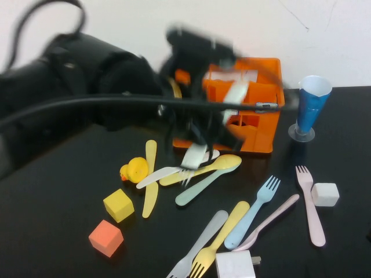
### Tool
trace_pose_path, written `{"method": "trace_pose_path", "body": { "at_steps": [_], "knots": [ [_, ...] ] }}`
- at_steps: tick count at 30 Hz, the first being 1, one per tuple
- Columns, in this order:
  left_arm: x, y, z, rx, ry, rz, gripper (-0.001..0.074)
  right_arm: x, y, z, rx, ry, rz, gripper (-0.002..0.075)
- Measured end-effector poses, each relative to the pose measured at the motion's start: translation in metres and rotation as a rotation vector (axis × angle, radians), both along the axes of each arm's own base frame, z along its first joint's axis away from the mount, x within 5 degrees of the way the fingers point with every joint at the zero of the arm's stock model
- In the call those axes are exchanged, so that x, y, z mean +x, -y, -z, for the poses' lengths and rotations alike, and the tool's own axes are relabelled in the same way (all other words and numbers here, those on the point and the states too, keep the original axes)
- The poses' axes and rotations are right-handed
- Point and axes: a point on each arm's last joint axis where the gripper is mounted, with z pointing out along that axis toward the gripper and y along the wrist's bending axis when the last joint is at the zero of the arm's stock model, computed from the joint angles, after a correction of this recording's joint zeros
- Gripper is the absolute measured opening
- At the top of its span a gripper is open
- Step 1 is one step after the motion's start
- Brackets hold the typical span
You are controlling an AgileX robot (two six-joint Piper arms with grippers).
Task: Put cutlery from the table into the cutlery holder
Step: Place the fork on the box
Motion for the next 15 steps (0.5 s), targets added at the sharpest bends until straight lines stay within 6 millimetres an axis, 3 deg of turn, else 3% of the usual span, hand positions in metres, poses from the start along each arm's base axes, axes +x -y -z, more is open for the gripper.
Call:
{"method": "trace_pose_path", "body": {
  "at_steps": [8, 15],
  "knots": [
    [0.013, 0.008, -0.043, -0.295, 0.371, -0.02, 0.0112, 0.0, 0.0, 0.0, -0.001, 0.001, -0.002, -0.0003],
    [0.026, 0.015, -0.053, -0.434, 0.537, -0.037, 0.0112, 0.0, 0.0, 0.0, -0.001, -0.003, -0.005, -0.0003]
  ]
}}
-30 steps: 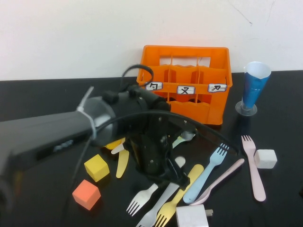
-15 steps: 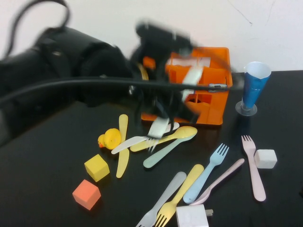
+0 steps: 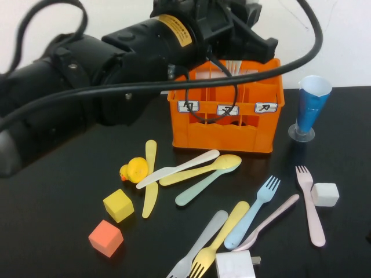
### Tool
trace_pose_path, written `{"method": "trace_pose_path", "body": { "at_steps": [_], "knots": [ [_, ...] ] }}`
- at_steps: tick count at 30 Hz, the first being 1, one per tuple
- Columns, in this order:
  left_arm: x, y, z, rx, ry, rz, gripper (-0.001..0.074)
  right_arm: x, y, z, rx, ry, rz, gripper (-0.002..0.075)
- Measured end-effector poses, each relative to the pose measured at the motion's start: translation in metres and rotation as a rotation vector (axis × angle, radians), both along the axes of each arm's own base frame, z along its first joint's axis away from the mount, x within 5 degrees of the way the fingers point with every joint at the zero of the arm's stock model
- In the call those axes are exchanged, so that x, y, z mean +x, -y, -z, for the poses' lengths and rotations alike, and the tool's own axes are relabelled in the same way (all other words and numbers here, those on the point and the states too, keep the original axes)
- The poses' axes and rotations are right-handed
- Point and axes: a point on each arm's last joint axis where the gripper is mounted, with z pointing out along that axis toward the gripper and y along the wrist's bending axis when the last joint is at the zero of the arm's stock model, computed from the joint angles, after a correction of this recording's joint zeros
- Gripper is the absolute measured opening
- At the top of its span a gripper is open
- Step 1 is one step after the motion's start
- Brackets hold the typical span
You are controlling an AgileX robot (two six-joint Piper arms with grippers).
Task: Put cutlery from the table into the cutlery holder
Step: Place the fork on the box
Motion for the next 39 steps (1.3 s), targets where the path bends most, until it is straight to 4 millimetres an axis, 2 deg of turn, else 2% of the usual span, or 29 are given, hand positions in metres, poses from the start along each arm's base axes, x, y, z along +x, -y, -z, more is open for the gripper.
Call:
{"method": "trace_pose_path", "body": {
  "at_steps": [11, 15, 20, 31, 39],
  "knots": [
    [0.05, -0.008, 0.026, -0.247, -0.005, -0.14, 0.0112, 0.0, 0.0, 0.0, -0.001, 0.001, -0.002, -0.0003],
    [0.063, -0.003, 0.044, -0.275, 0.004, -0.162, 0.0112, 0.0, 0.0, 0.0, -0.001, 0.001, -0.002, -0.0003],
    [0.078, 0.006, 0.075, -0.265, -0.035, -0.177, 0.0112, 0.0, 0.0, 0.0, -0.001, 0.001, -0.002, -0.0003],
    [0.093, 0.017, 0.123, -0.208, -0.121, -0.191, 0.0112, 0.0, 0.0, 0.0, -0.001, 0.001, -0.002, -0.0003],
    [0.097, 0.02, 0.142, -0.173, -0.161, -0.194, 0.0139, 0.0, 0.0, 0.0, -0.001, 0.001, -0.002, -0.0003]
  ]
}}
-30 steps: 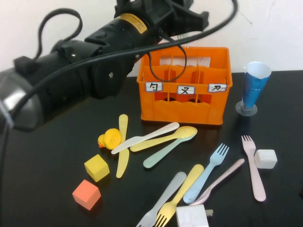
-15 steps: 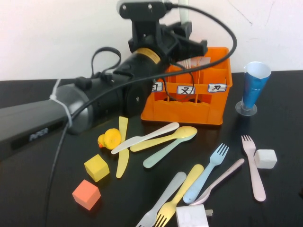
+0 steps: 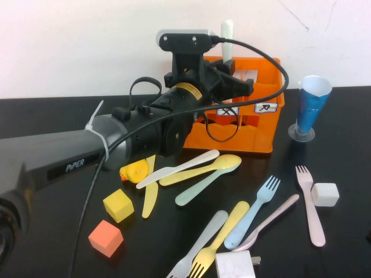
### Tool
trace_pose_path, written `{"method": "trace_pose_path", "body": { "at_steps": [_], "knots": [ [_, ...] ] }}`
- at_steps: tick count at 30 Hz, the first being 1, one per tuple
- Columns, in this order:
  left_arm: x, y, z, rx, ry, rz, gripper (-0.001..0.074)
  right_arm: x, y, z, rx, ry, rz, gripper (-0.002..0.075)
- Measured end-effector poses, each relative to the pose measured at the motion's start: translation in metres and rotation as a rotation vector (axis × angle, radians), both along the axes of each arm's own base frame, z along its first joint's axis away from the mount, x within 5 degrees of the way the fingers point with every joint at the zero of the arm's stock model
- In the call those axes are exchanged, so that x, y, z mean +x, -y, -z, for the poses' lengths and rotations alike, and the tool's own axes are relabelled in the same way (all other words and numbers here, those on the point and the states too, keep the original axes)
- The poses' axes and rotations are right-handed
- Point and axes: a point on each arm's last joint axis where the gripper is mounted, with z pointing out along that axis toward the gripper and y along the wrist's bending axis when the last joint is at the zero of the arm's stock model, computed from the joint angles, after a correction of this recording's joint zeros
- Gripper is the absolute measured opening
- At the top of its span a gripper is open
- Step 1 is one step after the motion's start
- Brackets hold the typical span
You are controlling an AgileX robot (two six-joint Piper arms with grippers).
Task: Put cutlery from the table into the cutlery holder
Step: Place the fork on the box, then pick up the spoon
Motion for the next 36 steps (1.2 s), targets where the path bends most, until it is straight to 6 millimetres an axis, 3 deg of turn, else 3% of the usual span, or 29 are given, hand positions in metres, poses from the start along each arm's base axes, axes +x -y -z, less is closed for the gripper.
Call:
{"method": "trace_pose_path", "body": {
  "at_steps": [7, 11, 14, 17, 22, 26, 31, 36],
  "knots": [
    [0.0, 0.0, 0.0, 0.014, 0.008, 0.002, 0.0277, 0.0, 0.0, 0.0, 0.0, 0.0, 0.0, -0.0003],
    [-0.002, -0.002, -0.006, 0.075, 0.033, 0.015, 0.0301, 0.0, 0.0, 0.0, 0.0, 0.0, 0.0, -0.0003],
    [-0.009, -0.005, -0.022, 0.127, 0.044, 0.037, 0.03, 0.0, -0.001, 0.0, 0.013, -0.004, 0.004, -0.0003],
    [-0.025, -0.013, -0.051, 0.216, 0.055, 0.081, 0.0239, -0.003, -0.003, -0.005, 0.059, 0.001, 0.005, -0.0003],
    [-0.064, -0.034, -0.102, 0.379, 0.051, 0.184, 0.0048, -0.016, -0.005, -0.021, 0.074, 0.083, -0.062, -0.0003],
    [-0.097, -0.054, -0.127, 0.467, -0.022, 0.262, 0.0011, -0.026, -0.005, -0.028, 0.087, 0.127, -0.085, -0.0003],
    [-0.132, -0.073, -0.118, 0.646, -0.307, 0.409, 0.0003, -0.029, -0.005, -0.03, 0.091, 0.137, -0.09, -0.0003],
    [-0.149, -0.081, -0.102, 0.754, -0.536, 0.513, 0.0001, -0.029, -0.006, -0.031, 0.112, 0.132, -0.084, -0.0003]
  ]
}}
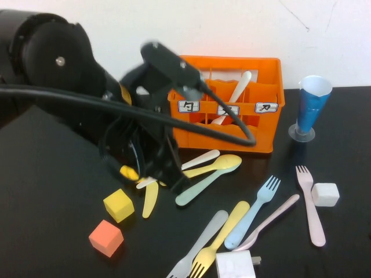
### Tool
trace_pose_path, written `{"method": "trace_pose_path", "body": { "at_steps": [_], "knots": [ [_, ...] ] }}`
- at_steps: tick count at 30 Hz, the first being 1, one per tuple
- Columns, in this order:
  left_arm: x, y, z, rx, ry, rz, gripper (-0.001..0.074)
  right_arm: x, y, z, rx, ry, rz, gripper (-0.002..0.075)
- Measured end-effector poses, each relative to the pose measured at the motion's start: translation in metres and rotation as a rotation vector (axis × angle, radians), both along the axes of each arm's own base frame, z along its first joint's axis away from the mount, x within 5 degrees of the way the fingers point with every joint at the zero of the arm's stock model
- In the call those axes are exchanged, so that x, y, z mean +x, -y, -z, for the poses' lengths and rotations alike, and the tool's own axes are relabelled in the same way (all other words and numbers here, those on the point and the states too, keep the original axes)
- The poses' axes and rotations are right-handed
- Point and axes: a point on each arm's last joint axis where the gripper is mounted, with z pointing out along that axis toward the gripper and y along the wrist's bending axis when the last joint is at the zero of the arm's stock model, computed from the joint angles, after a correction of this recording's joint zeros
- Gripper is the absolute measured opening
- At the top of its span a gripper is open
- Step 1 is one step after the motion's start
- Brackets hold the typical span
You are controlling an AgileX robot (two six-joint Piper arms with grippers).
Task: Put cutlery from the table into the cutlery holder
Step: Pick up the spoon
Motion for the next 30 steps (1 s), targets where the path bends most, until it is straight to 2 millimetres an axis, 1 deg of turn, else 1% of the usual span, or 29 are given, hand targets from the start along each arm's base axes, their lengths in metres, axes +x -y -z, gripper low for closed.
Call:
{"method": "trace_pose_path", "body": {
  "at_steps": [5, 7, 10, 13, 15, 17, 19, 21, 22, 25, 28, 30],
  "knots": [
    [-0.007, -0.001, 0.011, -0.01, -0.061, -0.003, 0.0001, -0.002, -0.006, -0.004, 0.163, -0.091, 0.041, -0.0003],
    [-0.011, -0.004, 0.016, -0.024, -0.058, -0.021, 0.0001, -0.004, -0.01, -0.011, 0.23, -0.15, 0.035, -0.0003],
    [-0.021, -0.011, 0.028, -0.051, -0.046, -0.057, 0.0001, 0.0, -0.016, -0.024, 0.302, -0.202, 0.003, -0.0003],
    [-0.033, -0.02, 0.038, -0.099, -0.009, -0.097, 0.0001, 0.011, -0.02, -0.046, 0.348, -0.19, -0.019, -0.0003],
    [-0.044, -0.028, 0.049, -0.121, 0.011, -0.118, 0.0, 0.021, -0.023, -0.058, 0.361, -0.185, -0.024, -0.0003],
    [-0.054, -0.037, 0.058, -0.135, 0.032, -0.133, 0.0, 0.034, -0.026, -0.068, 0.376, -0.229, -0.026, -0.0003],
    [-0.066, -0.046, 0.067, -0.148, 0.053, -0.144, 0.0, 0.048, -0.03, -0.071, 0.369, -0.3, -0.036, -0.0003],
    [-0.077, -0.054, 0.073, -0.164, 0.078, -0.153, 0.0, 0.065, -0.033, -0.067, 0.351, -0.392, -0.032, -0.0003],
    [-0.081, -0.058, 0.075, -0.172, 0.096, -0.156, 0.0, 0.074, -0.034, -0.062, 0.35, -0.437, -0.02, -0.0003],
    [-0.091, -0.069, 0.079, -0.143, 0.158, -0.14, 0.0, 0.095, -0.041, -0.037, 0.336, -0.573, 0.0, -0.0003],
    [-0.098, -0.078, 0.08, -0.114, 0.208, -0.129, 0.0, 0.104, -0.054, -0.015, 0.279, -0.658, -0.028, -0.0003],
    [-0.103, -0.082, 0.079, -0.115, 0.223, -0.136, 0.0, 0.106, -0.066, -0.003, 0.21, -0.681, -0.066, -0.0003]
  ]
}}
